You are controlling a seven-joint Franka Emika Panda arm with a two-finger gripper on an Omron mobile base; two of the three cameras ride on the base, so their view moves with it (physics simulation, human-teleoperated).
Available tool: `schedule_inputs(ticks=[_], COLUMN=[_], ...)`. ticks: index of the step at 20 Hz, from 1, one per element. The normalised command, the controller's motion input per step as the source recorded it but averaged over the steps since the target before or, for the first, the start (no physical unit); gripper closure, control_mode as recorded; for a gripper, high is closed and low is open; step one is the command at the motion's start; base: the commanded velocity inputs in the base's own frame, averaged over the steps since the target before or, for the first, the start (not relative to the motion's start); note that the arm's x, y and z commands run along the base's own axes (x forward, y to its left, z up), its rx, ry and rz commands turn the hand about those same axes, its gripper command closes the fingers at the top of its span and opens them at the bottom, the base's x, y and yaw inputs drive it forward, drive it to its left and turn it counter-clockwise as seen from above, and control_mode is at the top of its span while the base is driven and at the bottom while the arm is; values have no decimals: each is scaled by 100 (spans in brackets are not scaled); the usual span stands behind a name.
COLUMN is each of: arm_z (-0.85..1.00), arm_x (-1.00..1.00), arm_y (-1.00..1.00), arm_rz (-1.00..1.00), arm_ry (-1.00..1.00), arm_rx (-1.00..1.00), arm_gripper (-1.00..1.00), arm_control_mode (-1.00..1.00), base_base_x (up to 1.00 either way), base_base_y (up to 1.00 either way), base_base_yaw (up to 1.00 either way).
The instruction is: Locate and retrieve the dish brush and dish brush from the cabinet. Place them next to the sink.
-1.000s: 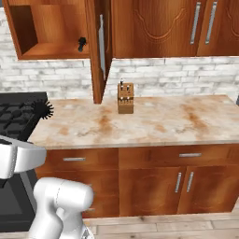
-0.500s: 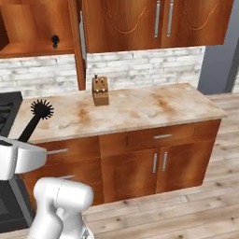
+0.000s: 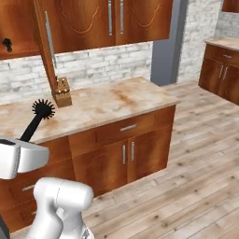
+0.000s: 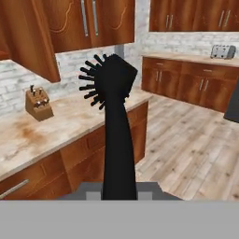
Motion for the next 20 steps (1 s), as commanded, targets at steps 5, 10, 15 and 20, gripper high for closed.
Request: schedule_inputs(ticks=[5, 10, 15, 20], arm_z=[0, 0, 0, 0], arm_x=[0, 0, 0, 0], arm_y=[0, 0, 0, 0], arm_rz=[0, 0, 0, 0], arm_ry=[0, 0, 0, 0], arm_rx=[0, 0, 0, 0], arm_gripper=[100, 100, 100, 100], arm_control_mode=[100, 100, 100, 100], base_base_x=[0, 0, 0, 0], base_base_y=[0, 0, -14, -5], base_base_yaw=[-49, -49, -44, -48])
